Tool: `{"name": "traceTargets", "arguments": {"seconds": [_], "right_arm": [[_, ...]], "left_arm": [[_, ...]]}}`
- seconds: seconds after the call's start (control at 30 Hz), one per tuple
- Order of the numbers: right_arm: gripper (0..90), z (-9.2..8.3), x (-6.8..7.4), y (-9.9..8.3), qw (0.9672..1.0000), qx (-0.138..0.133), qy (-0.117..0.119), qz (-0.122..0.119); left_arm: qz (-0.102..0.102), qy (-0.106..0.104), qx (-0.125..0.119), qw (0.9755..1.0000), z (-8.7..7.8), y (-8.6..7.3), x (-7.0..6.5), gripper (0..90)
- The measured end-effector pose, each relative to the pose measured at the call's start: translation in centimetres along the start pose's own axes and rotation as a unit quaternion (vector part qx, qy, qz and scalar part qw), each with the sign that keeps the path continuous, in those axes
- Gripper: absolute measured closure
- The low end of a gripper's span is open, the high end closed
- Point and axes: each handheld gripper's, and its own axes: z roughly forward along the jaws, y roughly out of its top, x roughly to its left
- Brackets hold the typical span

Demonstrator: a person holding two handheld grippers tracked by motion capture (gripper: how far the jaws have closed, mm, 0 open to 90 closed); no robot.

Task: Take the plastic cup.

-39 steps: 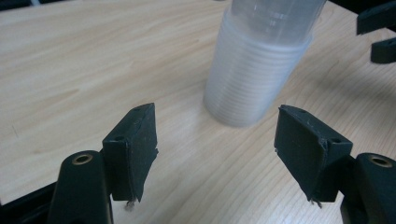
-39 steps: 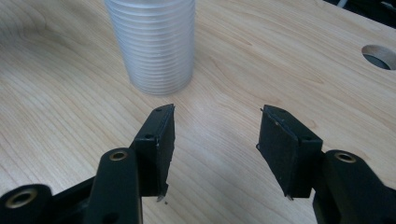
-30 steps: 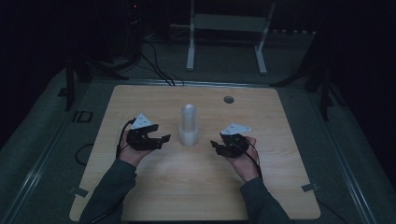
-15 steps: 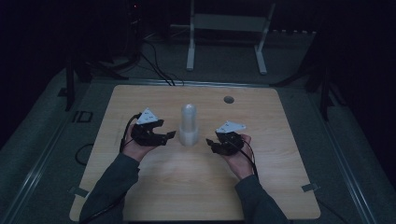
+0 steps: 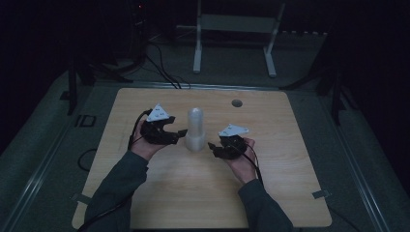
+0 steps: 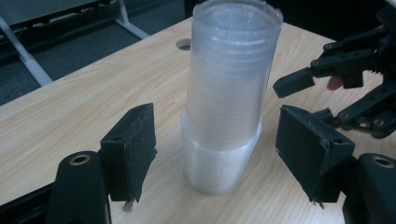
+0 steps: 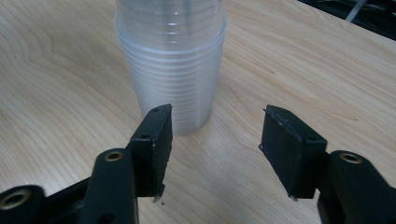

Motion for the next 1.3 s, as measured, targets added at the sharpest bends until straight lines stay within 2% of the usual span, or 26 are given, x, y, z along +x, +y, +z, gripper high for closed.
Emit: {"name": "traceTargets", "arguments": {"seconds": [0.17,0.3,0.47,1.0,1.3], "right_arm": [[39.8,0.4,0.1,0.1,1.0,-0.004,0.006,0.002],[39.6,0.7,0.4,0.2,0.9998,-0.012,0.012,-0.007],[40.6,1.1,0.6,0.4,0.9998,-0.014,0.014,0.001],[38.8,2.0,0.8,0.5,0.9995,-0.02,0.023,0.004],[38.6,2.2,0.8,0.4,0.9995,-0.022,0.021,0.005]], "left_arm": [[0.001,-0.004,-0.002,1.0,0.1,0.5,-0.1,28.5],[0.009,-0.011,-0.002,0.9999,0.3,1.0,-0.2,28.4],[0.007,-0.013,-0.005,0.9999,0.7,1.6,-0.2,27.3],[0.011,-0.02,-0.009,0.9997,2.4,2.9,-0.3,25.2],[-0.001,-0.026,-0.012,0.9996,4.0,3.2,-0.3,25.2]]}}
